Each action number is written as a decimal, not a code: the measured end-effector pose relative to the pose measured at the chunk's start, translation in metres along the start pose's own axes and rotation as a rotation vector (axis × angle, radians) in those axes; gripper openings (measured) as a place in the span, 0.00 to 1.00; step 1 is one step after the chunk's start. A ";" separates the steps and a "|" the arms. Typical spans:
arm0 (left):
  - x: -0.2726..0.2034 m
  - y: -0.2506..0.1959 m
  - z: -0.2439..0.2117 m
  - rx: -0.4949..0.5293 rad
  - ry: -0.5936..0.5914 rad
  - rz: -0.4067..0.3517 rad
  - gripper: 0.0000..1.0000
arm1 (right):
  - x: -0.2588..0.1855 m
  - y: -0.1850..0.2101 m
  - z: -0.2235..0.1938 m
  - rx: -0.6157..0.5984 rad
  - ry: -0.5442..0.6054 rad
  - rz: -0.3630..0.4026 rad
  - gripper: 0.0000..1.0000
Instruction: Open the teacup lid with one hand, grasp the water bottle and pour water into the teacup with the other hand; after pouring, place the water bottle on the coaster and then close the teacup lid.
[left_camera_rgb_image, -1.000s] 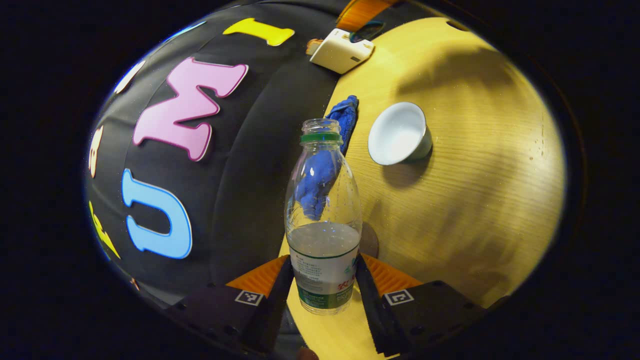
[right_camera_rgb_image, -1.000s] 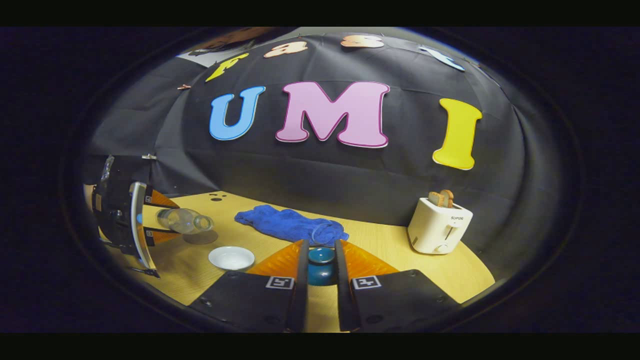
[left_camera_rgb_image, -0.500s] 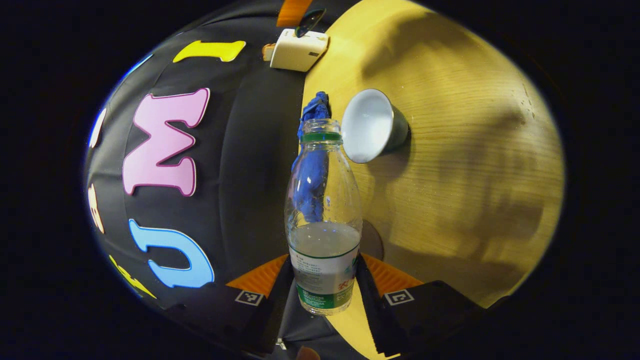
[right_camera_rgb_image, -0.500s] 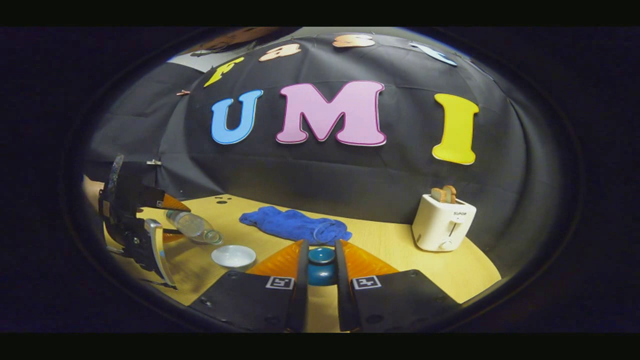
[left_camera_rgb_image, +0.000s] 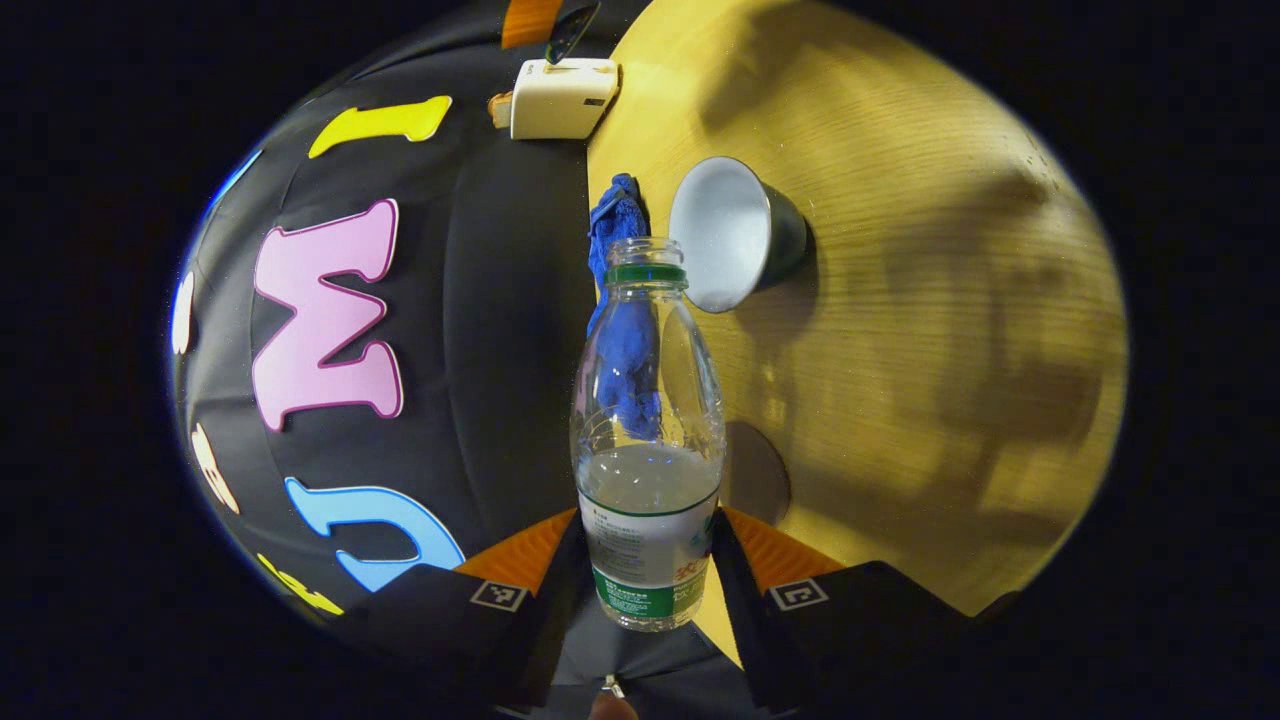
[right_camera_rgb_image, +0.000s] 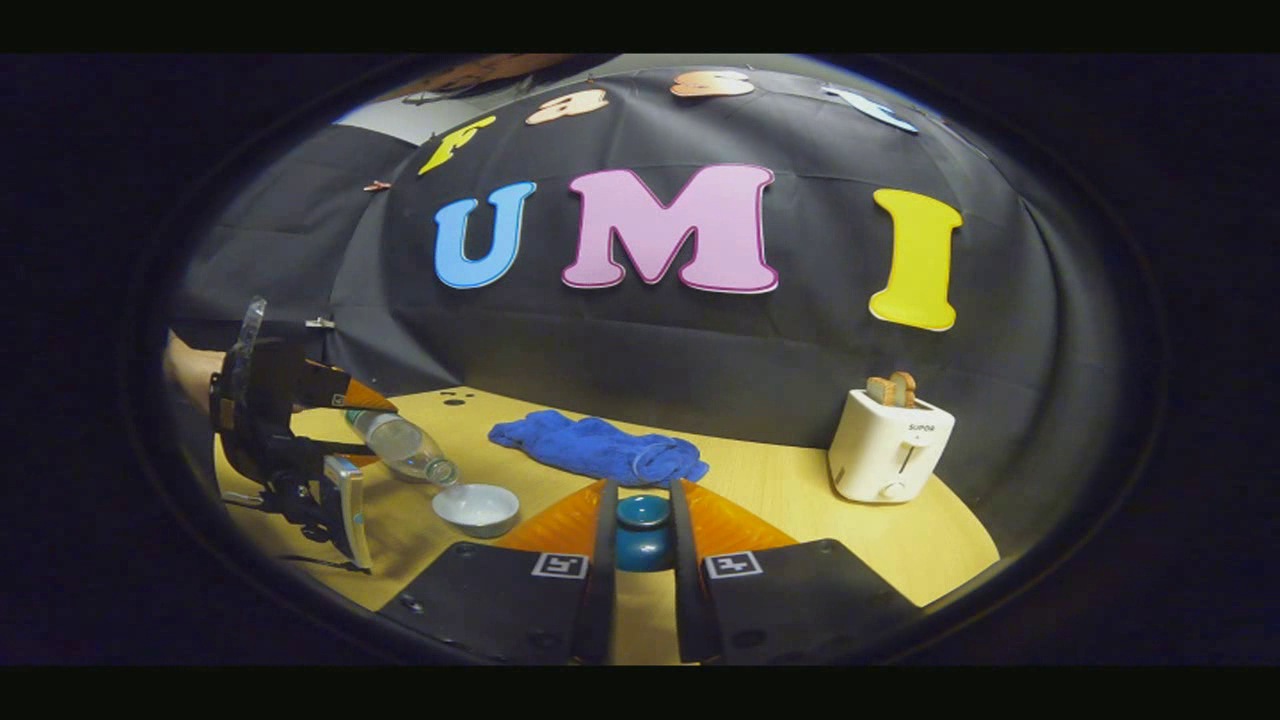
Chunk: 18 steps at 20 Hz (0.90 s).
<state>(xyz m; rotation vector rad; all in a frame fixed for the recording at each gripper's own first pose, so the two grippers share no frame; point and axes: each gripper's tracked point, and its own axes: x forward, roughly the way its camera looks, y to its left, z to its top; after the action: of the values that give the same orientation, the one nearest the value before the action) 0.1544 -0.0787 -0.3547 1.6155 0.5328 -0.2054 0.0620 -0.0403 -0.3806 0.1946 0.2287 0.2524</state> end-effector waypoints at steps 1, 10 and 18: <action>0.000 0.002 -0.001 0.016 0.002 0.008 0.72 | -0.001 0.000 0.000 -0.003 0.000 0.002 0.28; 0.003 0.009 -0.003 0.102 0.010 0.031 0.73 | -0.006 -0.008 0.001 -0.006 -0.009 0.005 0.28; 0.008 0.017 -0.002 0.191 0.008 0.065 0.73 | -0.007 -0.014 0.003 0.001 -0.018 0.003 0.28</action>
<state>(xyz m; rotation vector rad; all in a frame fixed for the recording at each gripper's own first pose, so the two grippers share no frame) 0.1685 -0.0759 -0.3425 1.8172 0.4770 -0.2066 0.0596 -0.0555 -0.3795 0.1984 0.2105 0.2529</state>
